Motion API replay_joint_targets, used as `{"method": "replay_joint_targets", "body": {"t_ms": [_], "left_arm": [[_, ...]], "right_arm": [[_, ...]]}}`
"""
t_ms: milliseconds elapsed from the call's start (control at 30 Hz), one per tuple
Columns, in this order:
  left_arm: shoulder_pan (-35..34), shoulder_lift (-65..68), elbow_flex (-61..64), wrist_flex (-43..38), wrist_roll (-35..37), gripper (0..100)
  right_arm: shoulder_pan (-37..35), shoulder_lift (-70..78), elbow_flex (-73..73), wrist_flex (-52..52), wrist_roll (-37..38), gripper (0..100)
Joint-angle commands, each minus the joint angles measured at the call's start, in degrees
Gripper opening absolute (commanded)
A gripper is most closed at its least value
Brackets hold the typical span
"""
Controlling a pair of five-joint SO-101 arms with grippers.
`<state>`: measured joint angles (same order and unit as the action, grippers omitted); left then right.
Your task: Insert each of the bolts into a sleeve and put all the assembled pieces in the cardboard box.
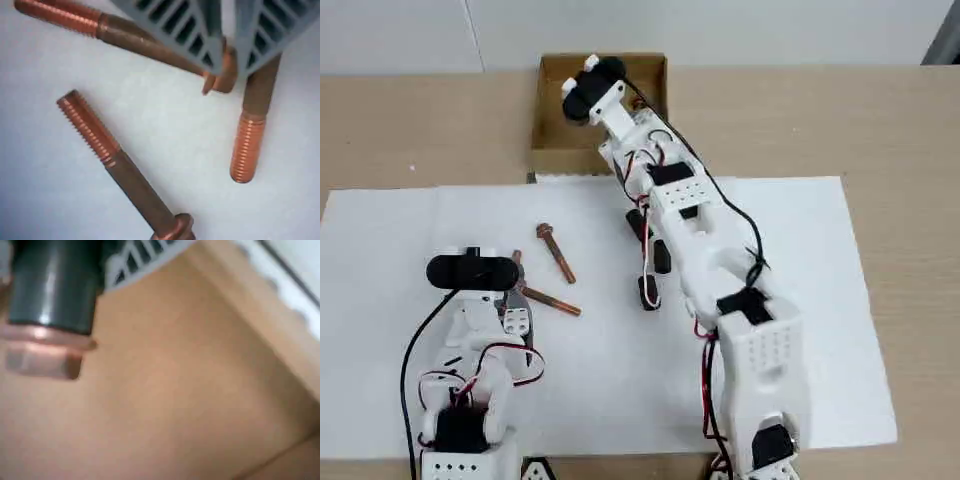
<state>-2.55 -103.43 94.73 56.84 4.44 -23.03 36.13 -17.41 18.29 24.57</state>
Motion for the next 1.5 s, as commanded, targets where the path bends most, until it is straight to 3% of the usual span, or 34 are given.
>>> {"method": "replay_joint_targets", "body": {"t_ms": [0, 233, 533, 767, 967, 1233, 1467], "left_arm": [[-0.26, -0.62, -0.31, 0.00, -0.26, 1], [-0.26, -0.62, -0.31, 0.00, -0.26, 1], [-0.26, -0.62, -0.31, 0.00, -0.26, 1], [-0.26, -0.62, -0.31, 0.00, -0.26, 1], [-0.26, -0.62, -0.31, 0.00, -0.26, 1], [-0.26, -0.62, -0.31, 0.00, -0.26, 1], [-0.26, -0.62, -0.31, 0.00, -0.26, 1]], "right_arm": [[0.04, 1.01, -8.26, 1.71, 0.62, 0.6], [0.04, 1.45, -9.32, 6.02, 0.62, 13.8], [0.04, -2.42, -9.32, 8.13, 0.44, 10.5], [0.04, -9.63, -9.32, 23.96, 0.26, 0.2], [-0.57, -15.08, -9.32, 37.58, -0.18, 0.7], [-1.10, -18.07, -9.32, 47.43, -18.20, 0.7], [-1.10, -17.54, -9.32, 56.84, -18.64, 0.7]]}}
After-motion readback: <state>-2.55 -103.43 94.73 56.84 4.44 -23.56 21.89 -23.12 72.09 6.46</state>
